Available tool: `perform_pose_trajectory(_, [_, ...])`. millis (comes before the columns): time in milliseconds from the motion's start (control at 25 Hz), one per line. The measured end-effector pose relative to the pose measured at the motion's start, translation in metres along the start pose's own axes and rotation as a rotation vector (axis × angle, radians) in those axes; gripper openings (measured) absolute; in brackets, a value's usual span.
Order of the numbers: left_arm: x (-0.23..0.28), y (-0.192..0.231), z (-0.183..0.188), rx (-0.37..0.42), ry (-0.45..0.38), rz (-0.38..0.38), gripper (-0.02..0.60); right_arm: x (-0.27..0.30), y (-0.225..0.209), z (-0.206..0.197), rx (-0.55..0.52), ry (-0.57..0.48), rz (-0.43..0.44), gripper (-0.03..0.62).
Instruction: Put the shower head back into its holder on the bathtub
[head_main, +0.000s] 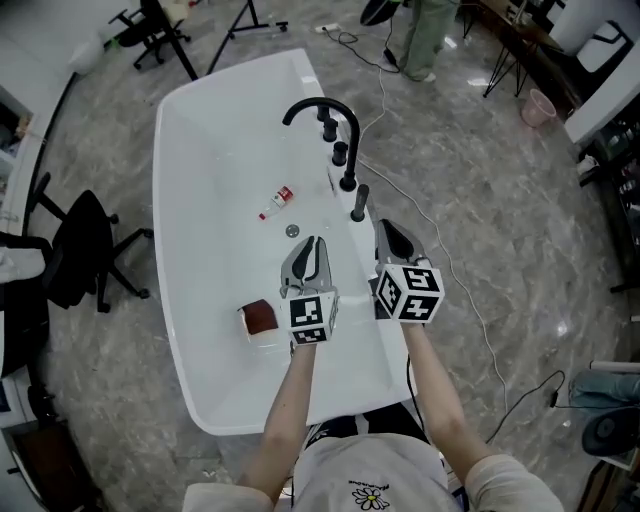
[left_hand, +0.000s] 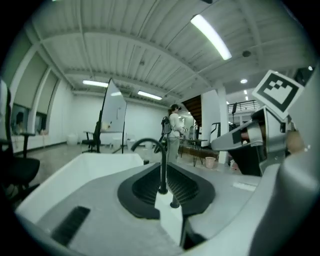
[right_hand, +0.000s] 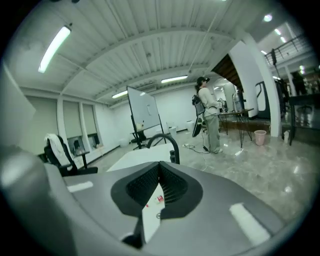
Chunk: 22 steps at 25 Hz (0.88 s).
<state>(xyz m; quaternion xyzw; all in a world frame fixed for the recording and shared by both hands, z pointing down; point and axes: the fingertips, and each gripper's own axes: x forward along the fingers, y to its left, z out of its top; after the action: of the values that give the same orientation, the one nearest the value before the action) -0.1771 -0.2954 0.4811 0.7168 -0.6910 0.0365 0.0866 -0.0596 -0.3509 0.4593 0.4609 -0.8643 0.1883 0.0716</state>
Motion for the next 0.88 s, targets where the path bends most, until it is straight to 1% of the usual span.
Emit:
perform_pose_trajectory(40, [-0.02, -0.009, 0.023, 0.039, -0.038, -0.011, 0.029, -0.021, 0.005, 0.01, 0.044, -0.03, 0.007, 0.006])
perform_pose_trajectory(120, [-0.057, -0.029, 0.059, 0.069, -0.098, -0.043, 0.014, -0.066, 0.017, 0.027, 0.1, -0.083, 0.017, 0.006])
perform_pose_trajectory(200, [-0.085, -0.046, 0.083, 0.068, -0.123, -0.074, -0.003, -0.11, 0.032, 0.043, 0.105, -0.138, 0.014, 0.006])
perform_pose_trajectory(280, [-0.112, -0.064, 0.097, 0.047, -0.132, -0.095, -0.003, -0.153, 0.049, 0.05, 0.071, -0.156, 0.04, 0.006])
perform_pose_trajectory(360, [-0.145, -0.082, 0.104, 0.026, -0.135, -0.093, -0.003, -0.193, 0.064, 0.044, -0.004, -0.129, 0.085, 0.006])
perform_pose_trajectory(400, [-0.16, -0.089, 0.106, 0.03, -0.135, -0.087, -0.003, -0.21, 0.069, 0.04, -0.06, -0.115, 0.096, 0.006])
perform_pose_trajectory(480, [-0.186, -0.097, 0.108, 0.07, -0.129, -0.074, -0.003, -0.238, 0.07, 0.037, -0.172, -0.105, 0.086, 0.006])
perform_pose_trajectory(520, [-0.199, -0.099, 0.106, 0.095, -0.121, -0.067, -0.003, -0.25, 0.071, 0.036, -0.208, -0.105, 0.081, 0.006])
perform_pose_trajectory(600, [-0.22, -0.097, 0.102, 0.126, -0.103, -0.051, -0.003, -0.269, 0.074, 0.034, -0.233, -0.113, 0.088, 0.006])
perform_pose_trajectory(640, [-0.228, -0.095, 0.101, 0.129, -0.097, -0.039, -0.003, -0.275, 0.076, 0.035, -0.232, -0.121, 0.093, 0.006])
perform_pose_trajectory(760, [-0.238, -0.091, 0.097, 0.103, -0.095, 0.0, -0.003, -0.284, 0.076, 0.04, -0.218, -0.148, 0.098, 0.006])
perform_pose_trajectory(880, [-0.241, -0.102, 0.096, 0.09, -0.101, 0.0, -0.003, -0.294, 0.078, 0.045, -0.239, -0.165, 0.111, 0.006])
